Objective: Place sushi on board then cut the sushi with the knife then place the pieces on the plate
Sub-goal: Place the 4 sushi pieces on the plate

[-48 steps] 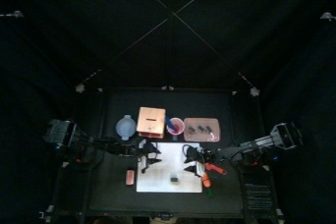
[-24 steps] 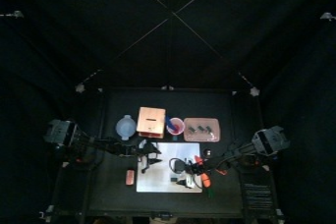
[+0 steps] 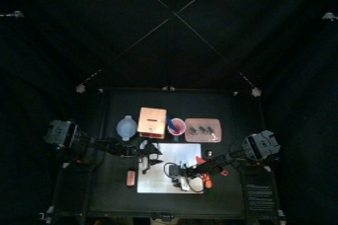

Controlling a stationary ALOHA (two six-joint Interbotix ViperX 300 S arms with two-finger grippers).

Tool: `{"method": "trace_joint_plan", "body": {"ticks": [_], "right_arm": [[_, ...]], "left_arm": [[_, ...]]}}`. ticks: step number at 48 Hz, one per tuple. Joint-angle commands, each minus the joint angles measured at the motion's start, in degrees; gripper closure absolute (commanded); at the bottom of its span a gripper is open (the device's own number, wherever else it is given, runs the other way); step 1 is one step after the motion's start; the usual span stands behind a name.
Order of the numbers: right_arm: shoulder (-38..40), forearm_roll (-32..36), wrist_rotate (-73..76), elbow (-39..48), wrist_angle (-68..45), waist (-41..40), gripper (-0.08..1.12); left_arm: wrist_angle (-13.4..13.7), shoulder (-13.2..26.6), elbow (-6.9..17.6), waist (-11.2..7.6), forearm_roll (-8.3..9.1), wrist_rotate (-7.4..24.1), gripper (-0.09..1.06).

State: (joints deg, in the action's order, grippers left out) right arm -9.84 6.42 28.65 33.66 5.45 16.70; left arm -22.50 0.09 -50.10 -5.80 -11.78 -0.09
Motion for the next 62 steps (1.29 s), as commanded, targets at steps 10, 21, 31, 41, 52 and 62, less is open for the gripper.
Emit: {"method": "trace_joint_plan", "body": {"ticks": [10, 21, 31, 41, 52, 62], "right_arm": [[0.4, 0.0, 0.1, -1.9, -0.2, -0.2, 0.24], [2.0, -0.6, 0.2, -0.9, 0.7, -0.4, 0.45], [12.0, -0.9, 0.4, 2.6, 8.1, -5.3, 0.44], [25.1, 0.0, 1.8, 9.7, 17.4, -15.4, 0.44], [36.5, 0.5, 3.5, 17.6, 20.0, -33.0, 0.44], [40.9, 1.2, 3.3, 22.2, 20.0, -45.8, 0.44]], "left_arm": [[-0.3, -0.4, 0.6, -0.09, 0.0, 0.0, 0.15], [-0.3, -0.4, 0.7, -0.18, 0.0, 0.0, 0.15], [-0.3, -0.4, 0.8, -0.18, 0.0, 0.2, 0.15], [-0.3, -0.4, 0.9, -0.18, 0.0, 0.3, 0.15], [-0.3, -0.4, 1.1, -0.18, 0.09, 0.4, 0.15], [-0.3, -0.4, 1.1, -0.09, 0.09, 0.4, 0.15]]}}
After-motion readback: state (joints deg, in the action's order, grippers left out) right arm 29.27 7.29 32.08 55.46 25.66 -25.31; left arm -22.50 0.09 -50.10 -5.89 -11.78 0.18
